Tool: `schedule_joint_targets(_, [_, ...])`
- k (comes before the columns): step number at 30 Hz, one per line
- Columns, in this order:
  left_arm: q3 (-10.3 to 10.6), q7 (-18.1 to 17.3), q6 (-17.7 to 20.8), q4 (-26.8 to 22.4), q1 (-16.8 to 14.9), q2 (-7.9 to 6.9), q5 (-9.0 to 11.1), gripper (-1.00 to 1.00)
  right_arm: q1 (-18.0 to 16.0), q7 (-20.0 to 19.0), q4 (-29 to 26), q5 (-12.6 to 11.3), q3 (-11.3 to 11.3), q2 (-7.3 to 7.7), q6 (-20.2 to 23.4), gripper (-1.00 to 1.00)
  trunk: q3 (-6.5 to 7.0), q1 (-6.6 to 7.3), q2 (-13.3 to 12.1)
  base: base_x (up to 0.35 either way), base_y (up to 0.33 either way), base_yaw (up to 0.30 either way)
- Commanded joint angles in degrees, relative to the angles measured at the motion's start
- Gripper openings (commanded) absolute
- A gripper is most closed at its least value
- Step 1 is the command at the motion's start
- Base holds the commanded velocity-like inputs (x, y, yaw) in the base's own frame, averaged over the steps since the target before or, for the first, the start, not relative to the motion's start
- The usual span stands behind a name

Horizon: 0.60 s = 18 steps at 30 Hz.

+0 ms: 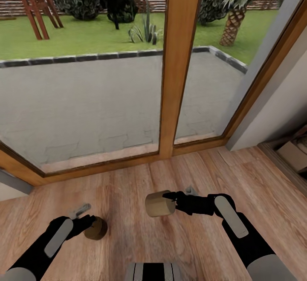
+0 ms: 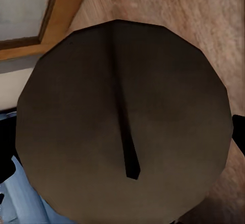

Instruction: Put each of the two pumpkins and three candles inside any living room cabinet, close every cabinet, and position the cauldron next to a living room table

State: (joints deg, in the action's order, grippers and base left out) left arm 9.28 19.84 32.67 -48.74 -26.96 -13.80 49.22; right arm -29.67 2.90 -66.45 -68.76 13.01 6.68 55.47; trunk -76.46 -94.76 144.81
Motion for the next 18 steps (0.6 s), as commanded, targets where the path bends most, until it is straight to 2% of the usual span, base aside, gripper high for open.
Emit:
schedule_joint_targets(1, [0.4,0.5,0.0,-0.2,0.0,0.28,0.2,1.00,0.0,0.4,0.0,-0.5,0.1,0.05,0.0,-1.00,-0.27,-0.01,0.0,0.000,0.000,0.000])
schedule_joint_targets(3, [1.5,0.3,0.0,-0.4,0.0,1.37,-1.4,1.00,0.0,0.4,0.0,-0.5,0.1,0.07,0.1,-1.00,-0.49,-0.04,0.0,0.000,0.000,0.000])
schedule_joint_targets(7, [2.6,0.2,0.0,-0.5,0.0,2.23,-3.7,1.00,0.0,0.4,0.0,-0.5,0.1,0.08,0.1,-1.00,-0.49,-0.04,0.0,0.000,0.000,0.000])
schedule_joint_targets(15, [2.8,0.2,0.0,-0.5,0.0,2.37,-4.0,1.00,0.0,0.4,0.0,-0.5,0.1,0.09,0.1,-1.00,-0.49,-0.04,0.0,0.007,0.000,0.000])
schedule_joint_targets(18, [2.8,0.2,0.0,-0.5,0.0,2.37,-4.0,1.00,0.0,0.4,-0.1,-0.5,0.1,0.09,0.1,-1.00,-0.49,-0.04,0.0,0.200,0.000,0.000])
